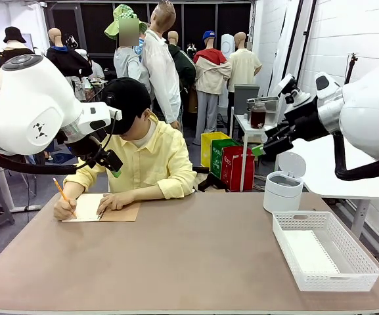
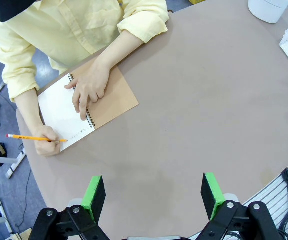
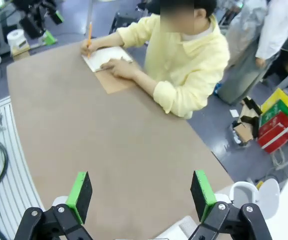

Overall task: Sort the paper based on its condition.
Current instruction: If a person hands you a paper, place it in the Organizing basket , and if it's crumpled, put it in the Trash can.

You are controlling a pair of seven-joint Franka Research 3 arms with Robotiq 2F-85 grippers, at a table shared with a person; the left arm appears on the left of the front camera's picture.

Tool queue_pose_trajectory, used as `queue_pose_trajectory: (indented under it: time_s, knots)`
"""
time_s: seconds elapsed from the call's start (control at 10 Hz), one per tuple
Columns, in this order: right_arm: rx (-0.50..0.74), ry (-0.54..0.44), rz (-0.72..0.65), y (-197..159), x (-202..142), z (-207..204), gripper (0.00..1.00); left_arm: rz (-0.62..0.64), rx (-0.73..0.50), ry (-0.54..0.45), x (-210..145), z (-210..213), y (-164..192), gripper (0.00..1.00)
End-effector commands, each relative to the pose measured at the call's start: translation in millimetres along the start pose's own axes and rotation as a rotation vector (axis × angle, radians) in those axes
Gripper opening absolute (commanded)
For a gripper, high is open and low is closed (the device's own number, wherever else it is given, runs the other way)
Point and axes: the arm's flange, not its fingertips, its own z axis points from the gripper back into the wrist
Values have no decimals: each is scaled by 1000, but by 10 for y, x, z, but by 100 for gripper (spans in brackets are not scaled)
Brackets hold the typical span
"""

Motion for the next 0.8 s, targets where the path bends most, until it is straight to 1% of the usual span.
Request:
queue_pose_trajectory:
  time_s: [0.0, 0.1, 0.2, 0.3, 0.7]
  knots:
    - [0, -1, -77, 109, -211, -166, 100, -7, 2, -1, -4, 5, 5, 100]
    - [2, 12, -100, 113, -217, -187, 100, -7, 2, -1, -4, 5, 5, 100]
    - [-23, 27, -146, 112, -207, -197, 100, -7, 2, -1, -4, 5, 5, 100]
    - [-1, 14, -55, -27, -32, -84, 100, -7, 2, -1, -4, 5, 5, 100]
    - [-1, 14, -55, -27, -32, -84, 100, -7, 2, -1, -4, 5, 5, 100]
